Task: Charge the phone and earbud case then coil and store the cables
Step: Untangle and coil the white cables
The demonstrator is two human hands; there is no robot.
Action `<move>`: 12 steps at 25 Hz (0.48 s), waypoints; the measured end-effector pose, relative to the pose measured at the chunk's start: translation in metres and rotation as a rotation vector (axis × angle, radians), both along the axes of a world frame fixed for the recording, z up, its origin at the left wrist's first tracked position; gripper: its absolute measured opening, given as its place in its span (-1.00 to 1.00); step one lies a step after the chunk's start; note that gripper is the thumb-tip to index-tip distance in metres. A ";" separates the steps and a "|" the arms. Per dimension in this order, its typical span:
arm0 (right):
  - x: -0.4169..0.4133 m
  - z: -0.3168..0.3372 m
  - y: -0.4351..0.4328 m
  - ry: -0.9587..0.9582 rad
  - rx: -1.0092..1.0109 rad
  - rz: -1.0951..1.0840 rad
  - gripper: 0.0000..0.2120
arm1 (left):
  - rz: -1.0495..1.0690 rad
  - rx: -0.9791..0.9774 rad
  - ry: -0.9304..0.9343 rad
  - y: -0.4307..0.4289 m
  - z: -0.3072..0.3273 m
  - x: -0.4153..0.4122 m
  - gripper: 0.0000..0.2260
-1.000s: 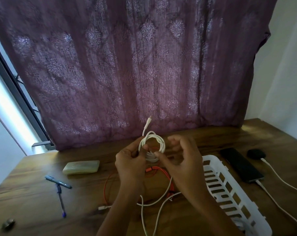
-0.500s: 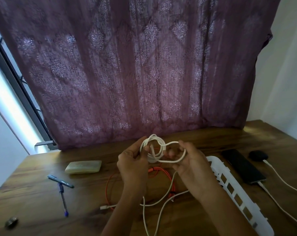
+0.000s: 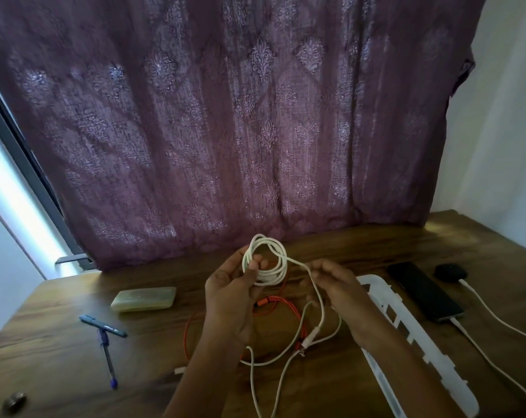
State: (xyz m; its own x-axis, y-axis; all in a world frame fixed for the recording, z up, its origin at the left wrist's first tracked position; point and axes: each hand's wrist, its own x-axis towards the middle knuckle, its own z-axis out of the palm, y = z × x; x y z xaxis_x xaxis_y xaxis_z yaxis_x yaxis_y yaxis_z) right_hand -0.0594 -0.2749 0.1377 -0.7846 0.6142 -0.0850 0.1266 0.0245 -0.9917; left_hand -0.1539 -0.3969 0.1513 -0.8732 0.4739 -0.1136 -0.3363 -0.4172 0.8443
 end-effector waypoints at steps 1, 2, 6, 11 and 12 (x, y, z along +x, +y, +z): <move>-0.001 -0.001 -0.003 0.034 0.016 -0.032 -0.74 | 0.020 -0.020 0.030 0.001 -0.001 0.002 -0.79; -0.003 -0.001 -0.005 0.073 0.007 -0.058 -0.72 | 0.043 -0.050 0.068 0.002 -0.002 0.004 -0.79; -0.009 0.002 -0.019 0.156 -0.028 -0.026 -0.75 | 0.083 -0.117 0.173 0.008 -0.008 0.013 -0.80; -0.009 0.007 -0.010 0.285 0.205 0.038 -0.92 | 0.013 -0.042 0.083 0.002 -0.001 0.009 -0.80; -0.008 0.008 -0.006 0.260 0.279 0.066 -0.91 | 0.001 0.005 0.044 -0.001 0.001 0.005 -0.79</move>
